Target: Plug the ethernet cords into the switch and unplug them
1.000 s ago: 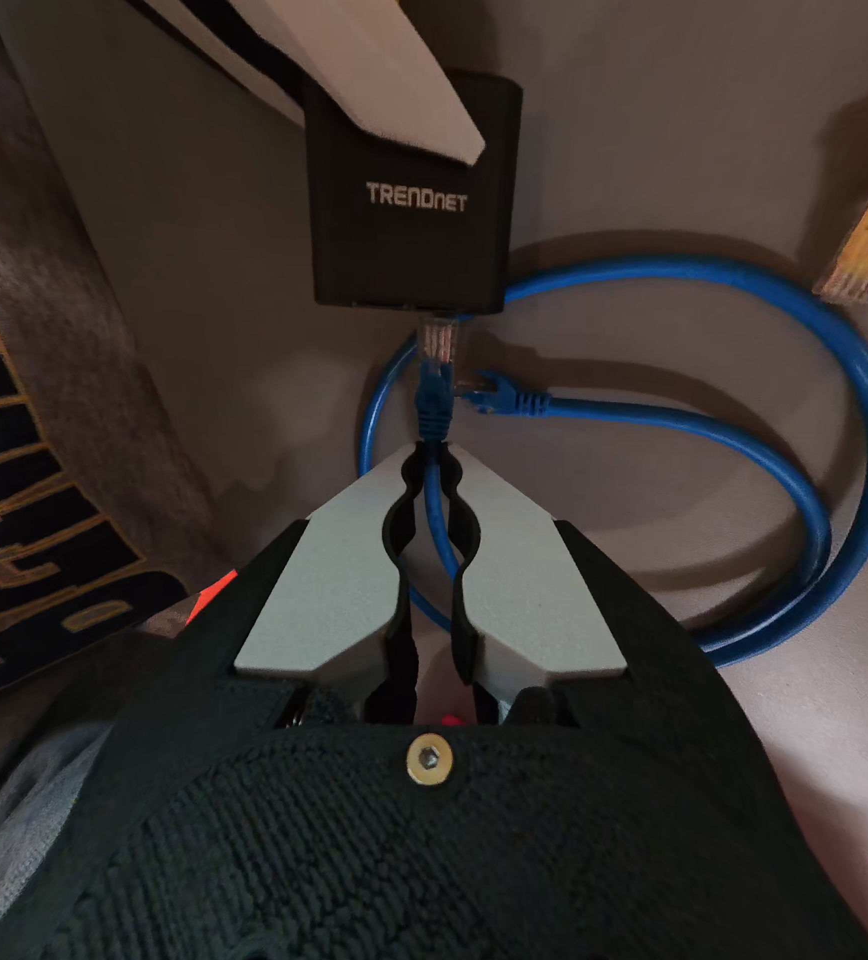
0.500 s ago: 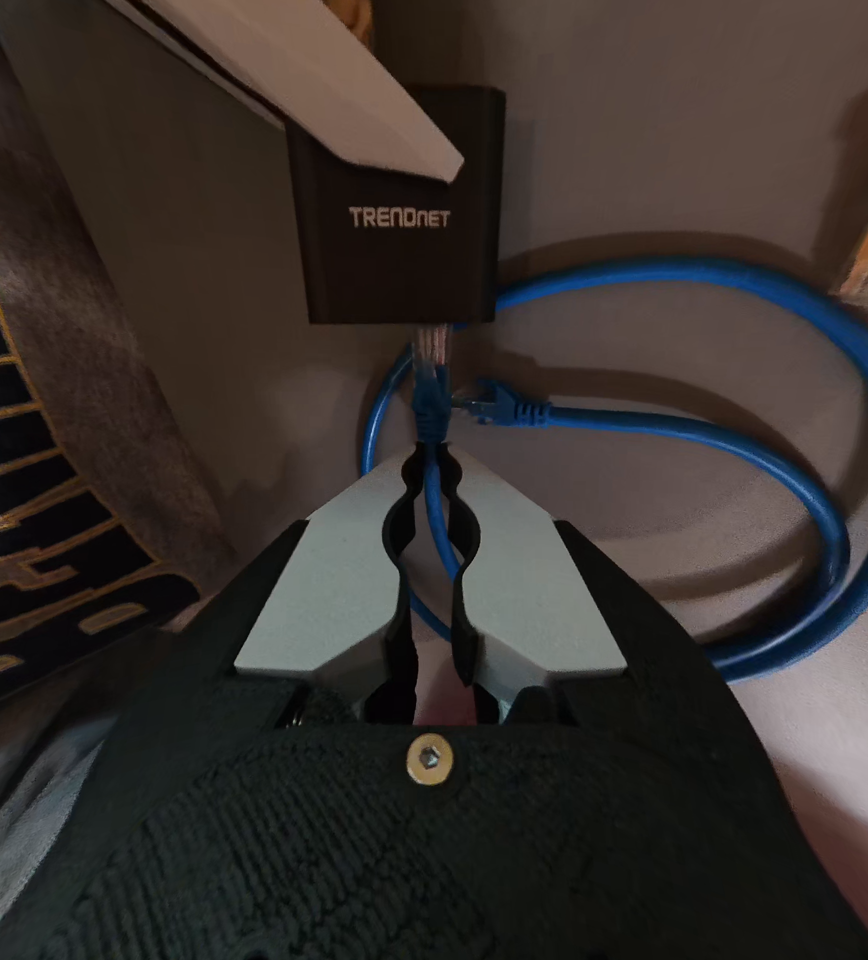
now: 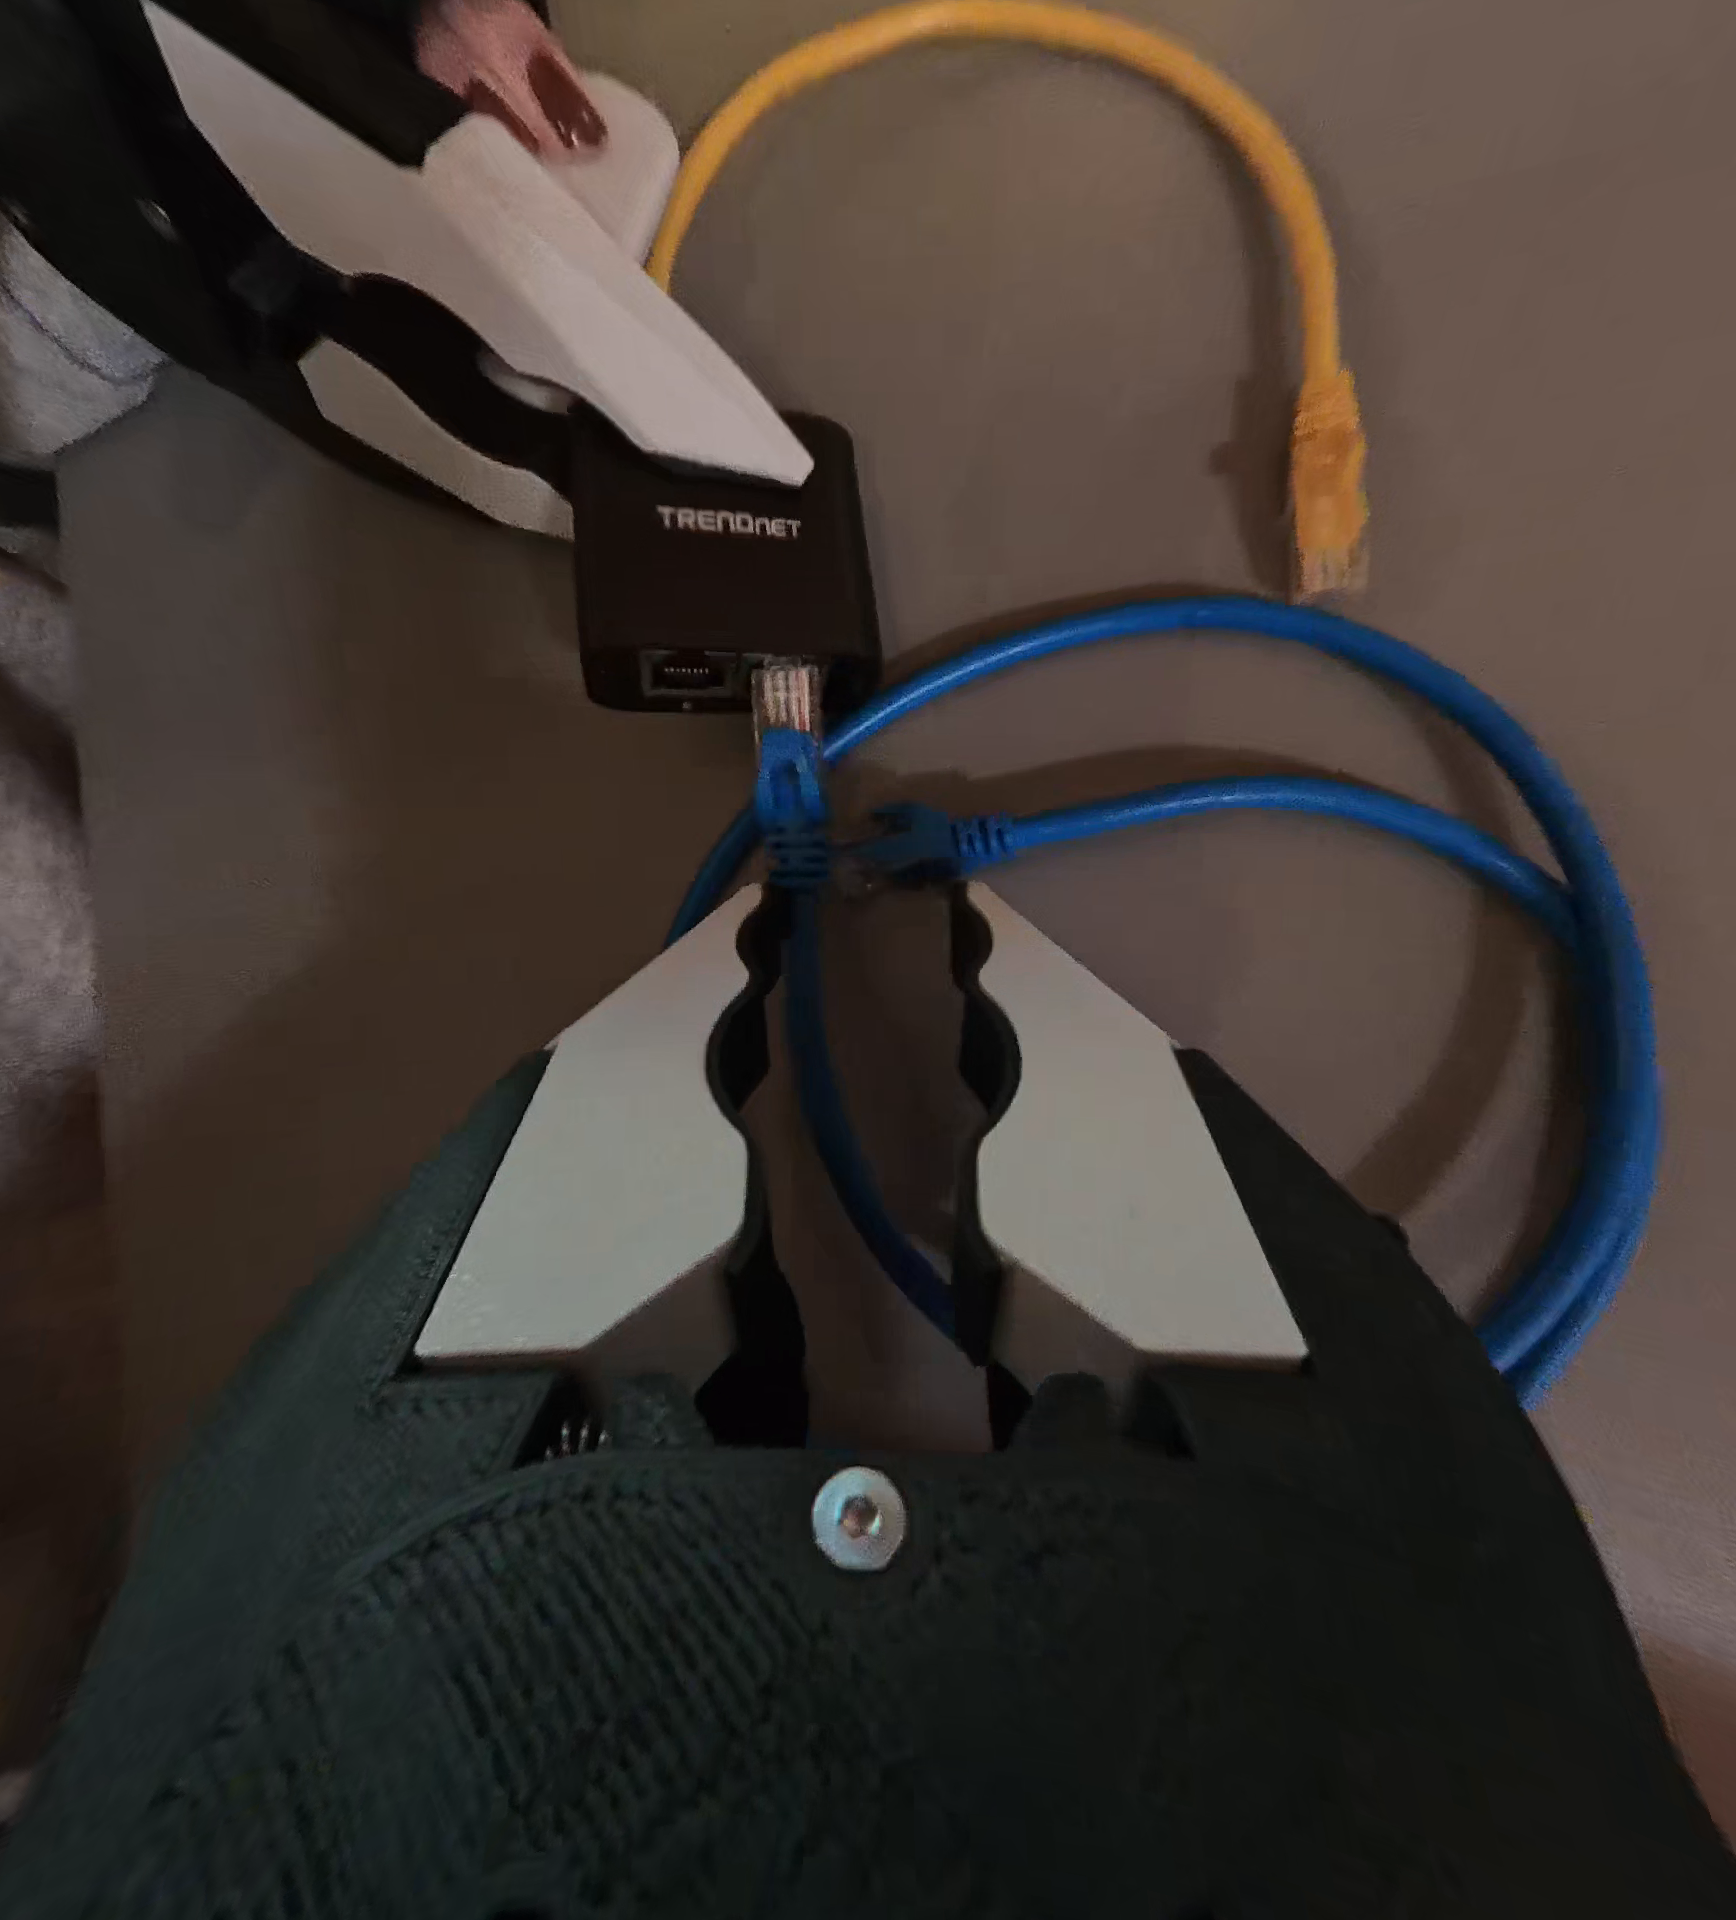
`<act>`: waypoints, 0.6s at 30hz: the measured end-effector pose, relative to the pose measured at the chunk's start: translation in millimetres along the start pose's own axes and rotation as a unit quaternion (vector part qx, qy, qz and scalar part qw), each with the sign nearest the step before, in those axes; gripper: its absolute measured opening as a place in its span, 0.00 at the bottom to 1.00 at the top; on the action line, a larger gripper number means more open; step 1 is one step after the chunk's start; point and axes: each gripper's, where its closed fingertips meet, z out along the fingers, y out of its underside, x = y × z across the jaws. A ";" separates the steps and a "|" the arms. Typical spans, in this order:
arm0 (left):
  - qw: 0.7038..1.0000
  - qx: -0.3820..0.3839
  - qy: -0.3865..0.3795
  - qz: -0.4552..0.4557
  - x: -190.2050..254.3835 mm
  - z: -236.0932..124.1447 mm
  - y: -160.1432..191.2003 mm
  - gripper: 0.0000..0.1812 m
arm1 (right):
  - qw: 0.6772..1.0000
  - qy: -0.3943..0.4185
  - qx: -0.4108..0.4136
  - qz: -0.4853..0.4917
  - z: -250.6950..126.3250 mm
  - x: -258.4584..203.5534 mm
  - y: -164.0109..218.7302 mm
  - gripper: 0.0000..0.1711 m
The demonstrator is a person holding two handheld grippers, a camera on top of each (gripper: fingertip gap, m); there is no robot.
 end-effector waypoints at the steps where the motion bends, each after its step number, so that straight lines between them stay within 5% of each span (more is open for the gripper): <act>1: 1.000 0.000 0.000 -0.001 0.3 0.0 0.1 0.12 | 1.000 0.014 0.022 -0.011 -0.4 1.3 -1.2 0.20; 8: 1.000 0.002 0.002 -0.014 2.3 2.0 0.4 0.12 | 0.989 0.019 0.134 -0.055 -8.8 -9.6 -16.2 0.23; 18: 1.000 0.011 0.002 -0.021 2.2 2.5 3.5 0.12 | 0.995 -0.004 0.072 -0.071 9.0 -18.6 -9.5 0.06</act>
